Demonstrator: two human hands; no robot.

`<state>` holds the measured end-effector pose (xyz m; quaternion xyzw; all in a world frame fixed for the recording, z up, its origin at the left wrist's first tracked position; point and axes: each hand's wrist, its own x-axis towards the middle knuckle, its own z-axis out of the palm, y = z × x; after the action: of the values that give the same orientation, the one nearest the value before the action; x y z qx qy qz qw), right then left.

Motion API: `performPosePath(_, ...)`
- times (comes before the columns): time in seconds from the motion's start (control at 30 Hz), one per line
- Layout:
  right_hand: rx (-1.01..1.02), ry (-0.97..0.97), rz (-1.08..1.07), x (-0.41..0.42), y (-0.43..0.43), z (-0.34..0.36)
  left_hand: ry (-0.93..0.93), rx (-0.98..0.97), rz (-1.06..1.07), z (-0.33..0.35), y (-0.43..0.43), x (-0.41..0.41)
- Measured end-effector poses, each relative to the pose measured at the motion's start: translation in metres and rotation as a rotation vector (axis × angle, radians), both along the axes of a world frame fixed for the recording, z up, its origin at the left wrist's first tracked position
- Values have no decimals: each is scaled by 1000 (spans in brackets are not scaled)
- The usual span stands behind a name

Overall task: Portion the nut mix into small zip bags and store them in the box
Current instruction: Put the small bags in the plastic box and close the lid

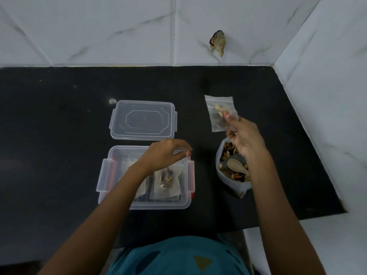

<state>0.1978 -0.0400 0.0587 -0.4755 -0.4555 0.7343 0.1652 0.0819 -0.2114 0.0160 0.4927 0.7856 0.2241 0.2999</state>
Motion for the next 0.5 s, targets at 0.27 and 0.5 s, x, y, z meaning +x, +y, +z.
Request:
performPosePath(0.27, -35, 49, 133, 21, -90, 6, -211, 284, 148, 17, -26, 0)
performPosePath(0.5, -4, 11, 213, 17, -153, -7, -848, 319, 627, 32, -87, 5)
